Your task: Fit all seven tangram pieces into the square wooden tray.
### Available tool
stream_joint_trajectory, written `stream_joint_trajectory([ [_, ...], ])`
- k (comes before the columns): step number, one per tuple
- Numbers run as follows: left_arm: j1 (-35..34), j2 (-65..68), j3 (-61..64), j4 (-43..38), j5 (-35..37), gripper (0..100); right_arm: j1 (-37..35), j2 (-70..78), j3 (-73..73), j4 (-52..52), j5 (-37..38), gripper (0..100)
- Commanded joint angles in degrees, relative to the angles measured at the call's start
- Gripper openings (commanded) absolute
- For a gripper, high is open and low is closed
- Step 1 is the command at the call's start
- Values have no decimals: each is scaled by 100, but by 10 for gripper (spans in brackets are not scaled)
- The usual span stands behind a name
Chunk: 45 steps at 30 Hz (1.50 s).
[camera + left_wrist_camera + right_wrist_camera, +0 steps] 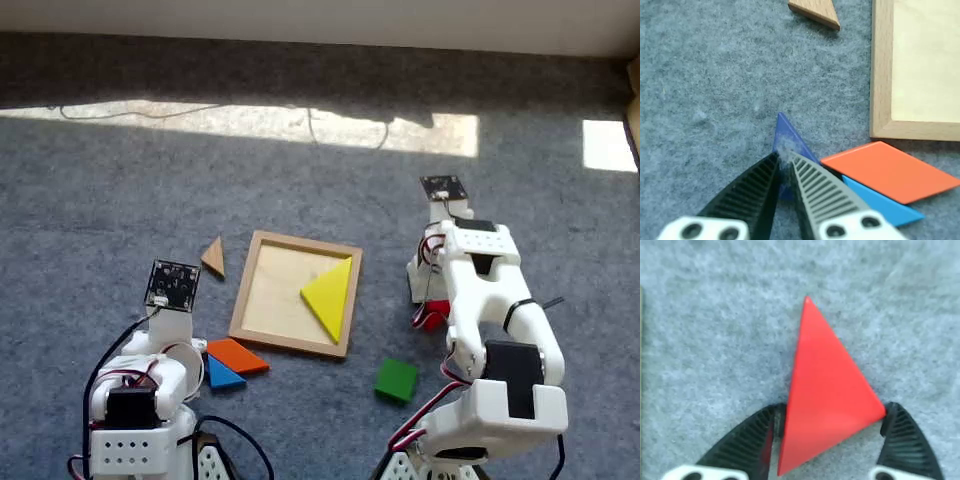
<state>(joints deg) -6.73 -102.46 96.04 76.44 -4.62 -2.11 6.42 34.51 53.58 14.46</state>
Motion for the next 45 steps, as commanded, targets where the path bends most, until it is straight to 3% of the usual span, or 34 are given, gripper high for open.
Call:
stream_joint_trajectory([
  [1,-57,-189,110,35,53,7,-22,136,-277,-145,316,178],
  [7,-57,-189,110,35,53,7,-31,-426,-233,-145,554,100],
  [18,-57,-189,110,35,53,7,-295,-1684,602,-145,536,100],
  [28,-57,-189,110,35,53,7,-127,-1552,-523,295,79,396],
  [39,-57,-189,110,35,53,7,-963,233,-2079,303,53,405],
  [45,-57,-189,110,35,53,7,-1042,778,-2237,295,53,405],
])
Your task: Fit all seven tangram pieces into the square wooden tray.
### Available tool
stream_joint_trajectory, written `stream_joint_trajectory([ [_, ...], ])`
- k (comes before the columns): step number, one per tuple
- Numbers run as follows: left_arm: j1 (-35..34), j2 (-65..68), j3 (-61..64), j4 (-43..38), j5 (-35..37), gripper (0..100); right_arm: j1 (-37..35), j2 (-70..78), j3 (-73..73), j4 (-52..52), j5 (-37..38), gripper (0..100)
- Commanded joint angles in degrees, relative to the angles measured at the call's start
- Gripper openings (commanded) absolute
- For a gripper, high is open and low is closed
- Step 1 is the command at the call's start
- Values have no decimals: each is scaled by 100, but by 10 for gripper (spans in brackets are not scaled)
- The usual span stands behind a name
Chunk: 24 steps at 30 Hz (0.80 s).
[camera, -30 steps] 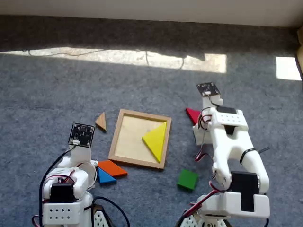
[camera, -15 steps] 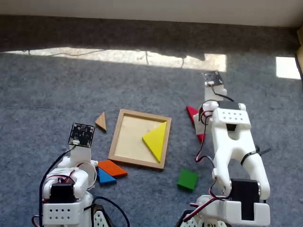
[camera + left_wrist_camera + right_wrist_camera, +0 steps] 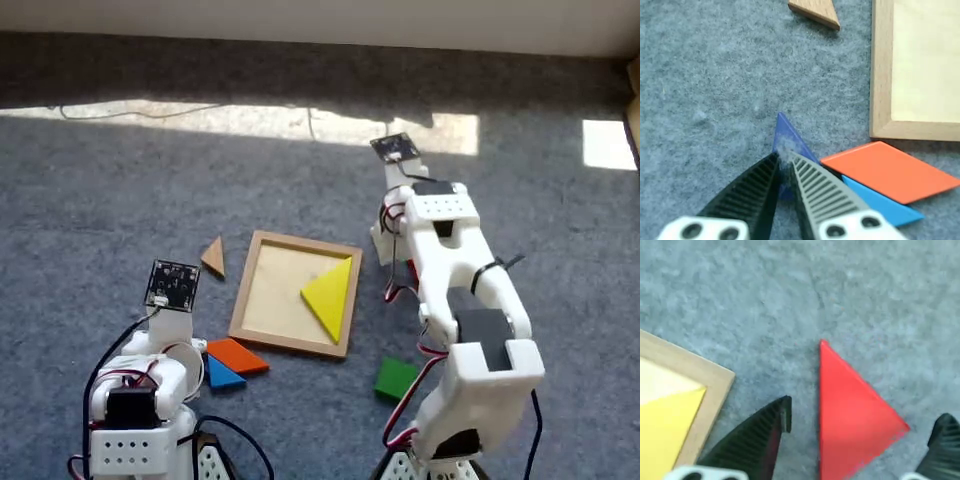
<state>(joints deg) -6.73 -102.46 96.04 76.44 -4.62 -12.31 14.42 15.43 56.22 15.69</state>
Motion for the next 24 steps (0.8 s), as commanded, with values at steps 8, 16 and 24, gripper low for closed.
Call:
stream_joint_trajectory([
  [8,-57,-189,110,35,53,7,57,444,-330,-4,-70,404],
  [16,-57,-189,110,35,53,7,66,681,-611,40,-53,357],
  [24,-57,-189,110,35,53,7,312,690,-593,40,-70,304],
])
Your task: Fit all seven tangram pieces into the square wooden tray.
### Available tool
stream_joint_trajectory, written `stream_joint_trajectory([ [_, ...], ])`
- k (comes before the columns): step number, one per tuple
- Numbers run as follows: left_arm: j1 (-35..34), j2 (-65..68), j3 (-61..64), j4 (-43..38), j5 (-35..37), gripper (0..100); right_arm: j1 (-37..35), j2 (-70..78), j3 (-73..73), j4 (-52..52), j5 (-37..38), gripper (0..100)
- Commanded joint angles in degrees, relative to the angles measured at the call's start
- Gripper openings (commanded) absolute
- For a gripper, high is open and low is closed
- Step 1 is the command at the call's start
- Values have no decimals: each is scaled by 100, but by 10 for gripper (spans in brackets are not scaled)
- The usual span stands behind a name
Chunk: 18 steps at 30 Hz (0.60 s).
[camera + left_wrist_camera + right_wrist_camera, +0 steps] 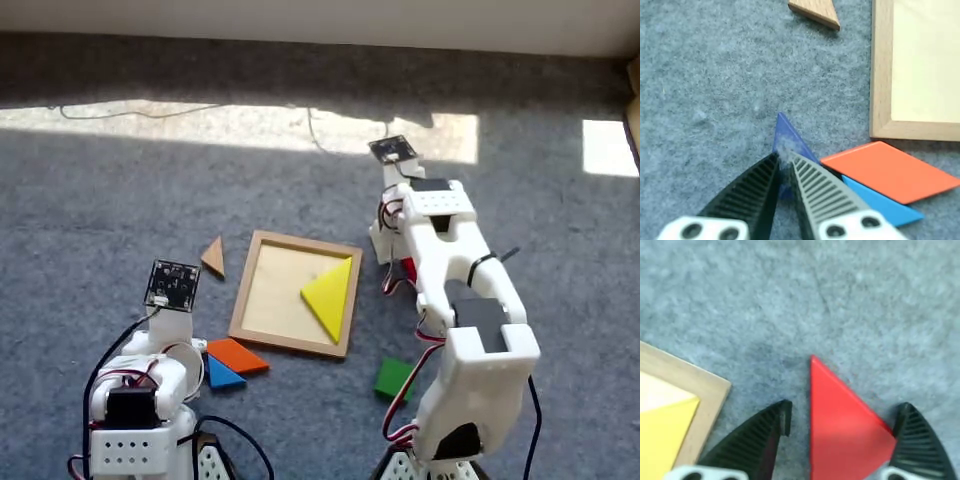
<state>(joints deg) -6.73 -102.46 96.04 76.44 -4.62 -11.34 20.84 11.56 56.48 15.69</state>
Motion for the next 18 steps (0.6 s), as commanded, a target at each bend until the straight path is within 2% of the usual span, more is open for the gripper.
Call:
stream_joint_trajectory([
  [1,-57,-189,110,35,53,7,242,48,-207,31,-70,304],
  [8,-57,-189,110,35,53,7,268,57,-251,699,-589,304],
  [13,-57,-189,110,35,53,7,277,40,-259,971,-897,368],
  [18,-57,-189,110,35,53,7,382,22,-259,1033,-1073,375],
])
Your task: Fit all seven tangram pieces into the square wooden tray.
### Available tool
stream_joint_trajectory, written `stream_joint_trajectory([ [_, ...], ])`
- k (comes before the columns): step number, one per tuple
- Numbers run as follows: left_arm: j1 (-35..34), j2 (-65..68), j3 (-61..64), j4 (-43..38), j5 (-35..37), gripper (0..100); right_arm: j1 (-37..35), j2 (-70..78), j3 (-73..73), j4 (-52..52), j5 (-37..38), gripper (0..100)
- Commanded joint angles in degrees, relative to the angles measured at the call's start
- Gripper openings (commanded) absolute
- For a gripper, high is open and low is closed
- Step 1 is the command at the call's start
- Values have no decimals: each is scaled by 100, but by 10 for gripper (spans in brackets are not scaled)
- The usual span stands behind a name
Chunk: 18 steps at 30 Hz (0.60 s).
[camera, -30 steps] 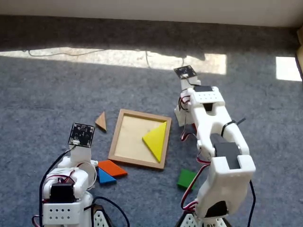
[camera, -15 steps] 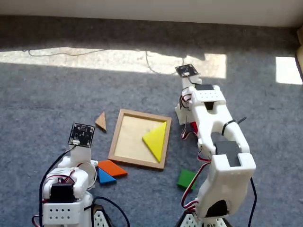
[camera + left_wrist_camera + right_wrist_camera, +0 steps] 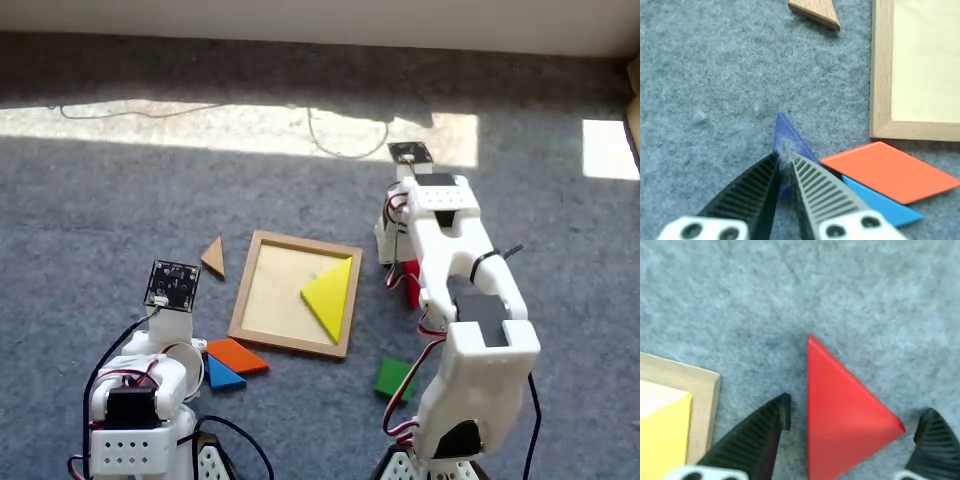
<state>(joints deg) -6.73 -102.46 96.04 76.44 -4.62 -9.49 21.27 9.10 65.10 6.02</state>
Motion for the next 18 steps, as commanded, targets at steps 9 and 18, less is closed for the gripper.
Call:
stream_joint_trajectory([
  [9,-57,-189,110,35,53,7,101,22,22,127,114,345],
  [18,-57,-189,110,35,53,7,92,22,22,154,123,275],
])
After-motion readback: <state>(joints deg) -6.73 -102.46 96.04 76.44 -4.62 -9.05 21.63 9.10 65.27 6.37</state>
